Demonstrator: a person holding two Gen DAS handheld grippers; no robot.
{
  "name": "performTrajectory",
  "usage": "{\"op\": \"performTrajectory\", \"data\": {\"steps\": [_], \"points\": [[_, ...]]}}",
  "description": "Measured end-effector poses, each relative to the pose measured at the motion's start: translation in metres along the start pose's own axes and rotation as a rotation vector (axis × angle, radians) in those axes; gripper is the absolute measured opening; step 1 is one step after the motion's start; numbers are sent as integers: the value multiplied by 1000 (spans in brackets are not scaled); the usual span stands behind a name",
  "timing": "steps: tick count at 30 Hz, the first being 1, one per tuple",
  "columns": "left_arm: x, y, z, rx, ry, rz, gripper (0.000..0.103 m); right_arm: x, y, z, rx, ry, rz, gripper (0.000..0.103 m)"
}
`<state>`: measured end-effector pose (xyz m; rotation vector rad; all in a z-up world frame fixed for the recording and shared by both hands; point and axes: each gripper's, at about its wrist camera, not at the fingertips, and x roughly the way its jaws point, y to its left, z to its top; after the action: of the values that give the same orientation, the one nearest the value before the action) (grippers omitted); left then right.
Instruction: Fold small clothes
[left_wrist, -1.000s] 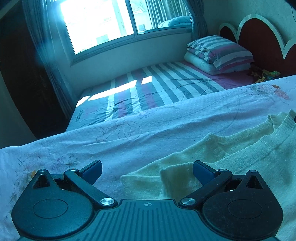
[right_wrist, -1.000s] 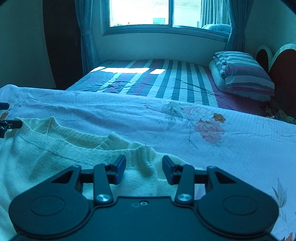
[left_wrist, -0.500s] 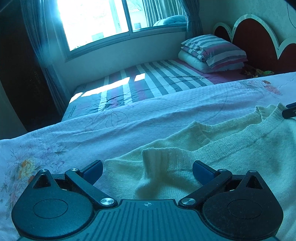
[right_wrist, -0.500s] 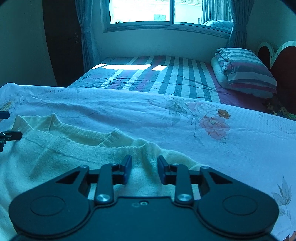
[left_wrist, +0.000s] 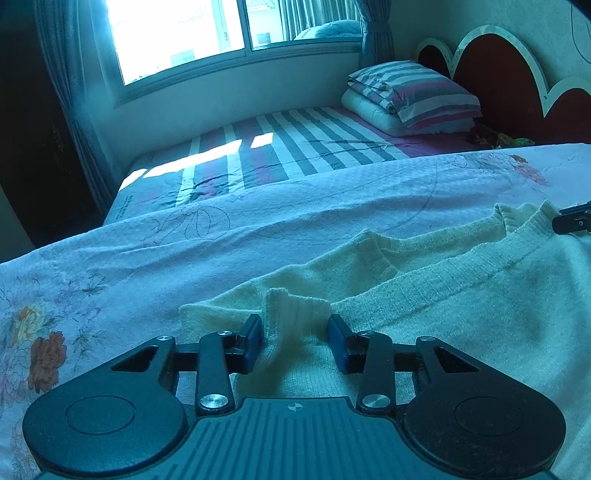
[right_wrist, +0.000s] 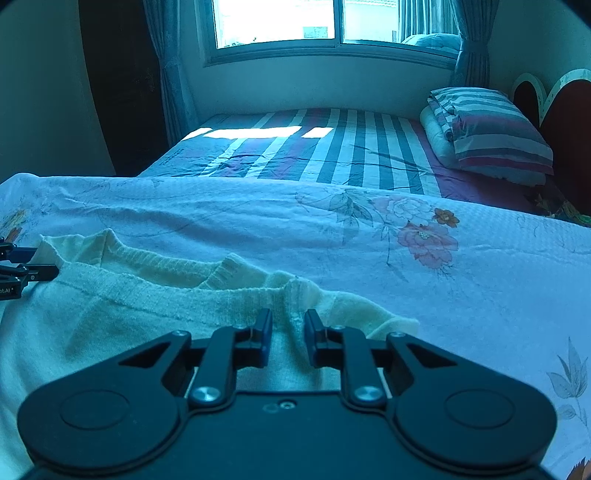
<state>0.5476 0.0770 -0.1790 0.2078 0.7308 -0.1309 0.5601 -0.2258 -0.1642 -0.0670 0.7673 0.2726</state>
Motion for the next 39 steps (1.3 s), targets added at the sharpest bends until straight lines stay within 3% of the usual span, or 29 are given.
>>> {"op": "performTrajectory", "data": {"steps": [1, 2, 5, 18, 31, 35, 36, 37, 38, 39], "points": [[-1, 0, 0, 1, 1, -1, 36, 0, 0, 0, 7, 2, 4, 16], [-1, -1, 1, 5, 3, -6, 26, 1, -1, 0, 13, 6, 4, 6], [-3, -7, 2, 51, 3, 8, 12, 2, -3, 0, 32, 8, -9, 5], [-7, 15, 21, -17, -13, 23, 6, -25, -3, 9, 44, -105, -14, 4], [1, 29, 38, -57, -7, 21, 2, -22, -6, 15, 86, -135, -30, 4], [-7, 49, 34, -176, 27, -14, 4, -15, -9, 15, 98, -108, -51, 5], [-9, 55, 27, -211, 37, -50, 8, -9, -11, 13, 114, -81, -49, 9], [-14, 56, 19, -215, 33, -53, 38, -4, -13, 10, 125, -49, -55, 12], [-18, 55, 13, -205, 32, -48, 99, -1, -14, 7, 134, -33, -63, 25], [-23, 54, 6, -191, 1, -43, 94, 0, -14, 3, 139, -32, -53, 38]]}}
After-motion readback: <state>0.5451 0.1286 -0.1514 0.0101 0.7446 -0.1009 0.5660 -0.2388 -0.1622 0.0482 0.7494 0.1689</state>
